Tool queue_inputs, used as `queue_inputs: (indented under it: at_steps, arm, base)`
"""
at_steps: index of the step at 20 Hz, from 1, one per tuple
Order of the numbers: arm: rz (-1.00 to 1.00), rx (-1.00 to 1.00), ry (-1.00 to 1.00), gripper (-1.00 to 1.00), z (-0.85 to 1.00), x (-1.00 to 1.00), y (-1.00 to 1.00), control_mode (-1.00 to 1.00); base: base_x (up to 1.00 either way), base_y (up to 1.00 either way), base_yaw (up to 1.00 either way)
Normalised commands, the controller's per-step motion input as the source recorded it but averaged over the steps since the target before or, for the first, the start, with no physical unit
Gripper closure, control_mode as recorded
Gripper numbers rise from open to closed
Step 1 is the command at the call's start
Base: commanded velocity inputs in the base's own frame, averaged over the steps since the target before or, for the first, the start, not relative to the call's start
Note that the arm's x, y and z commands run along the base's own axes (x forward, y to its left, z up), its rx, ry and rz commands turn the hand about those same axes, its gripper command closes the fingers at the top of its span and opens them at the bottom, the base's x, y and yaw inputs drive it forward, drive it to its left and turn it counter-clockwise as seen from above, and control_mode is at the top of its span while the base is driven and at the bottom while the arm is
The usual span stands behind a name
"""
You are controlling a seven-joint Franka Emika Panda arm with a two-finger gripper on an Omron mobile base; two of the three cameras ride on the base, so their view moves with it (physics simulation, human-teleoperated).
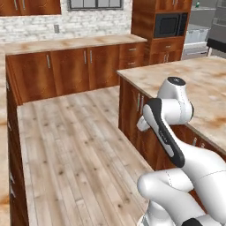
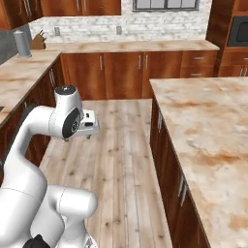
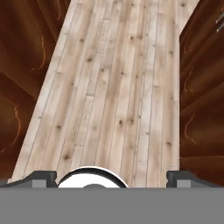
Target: Take a sugar cube from the saucer and place it inside the coffee. Then, grab milk from the fridge and place it next to the coffee on the counter to sweeten the coffee.
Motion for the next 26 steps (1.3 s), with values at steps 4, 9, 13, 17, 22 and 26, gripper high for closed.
queue_inputs:
  at_steps: [4, 9, 13, 17, 22, 26]
  arm:
    - [0.0, 0.0, 0.0, -1.0, 0.0, 0.0, 0.0, 1.0]
    - [0.0, 0.0, 0.0, -1.0, 0.0, 0.0, 0.0, 1.0]
    - [0.0, 0.0, 0.0, -1.0, 0.0, 0.0, 0.0, 1.0]
    - [0.0, 0.0, 0.0, -1.0, 0.0, 0.0, 0.0, 1.0]
    - [0.0, 0.0, 0.0, -1.0, 0.0, 0.0, 0.0, 1.0]
    - [0.0, 0.0, 0.0, -1.0, 0.0, 0.0, 0.0, 1.0]
  base:
    - [1.0, 0.0, -0.24]
    - [1.0, 0.0, -0.16]
    - [1.0, -0.02, -0.07]
    - [1.0, -0.1, -0.02]
    - [1.0, -0.03, -0.03]
    - [1.0, 0.0, -0.03]
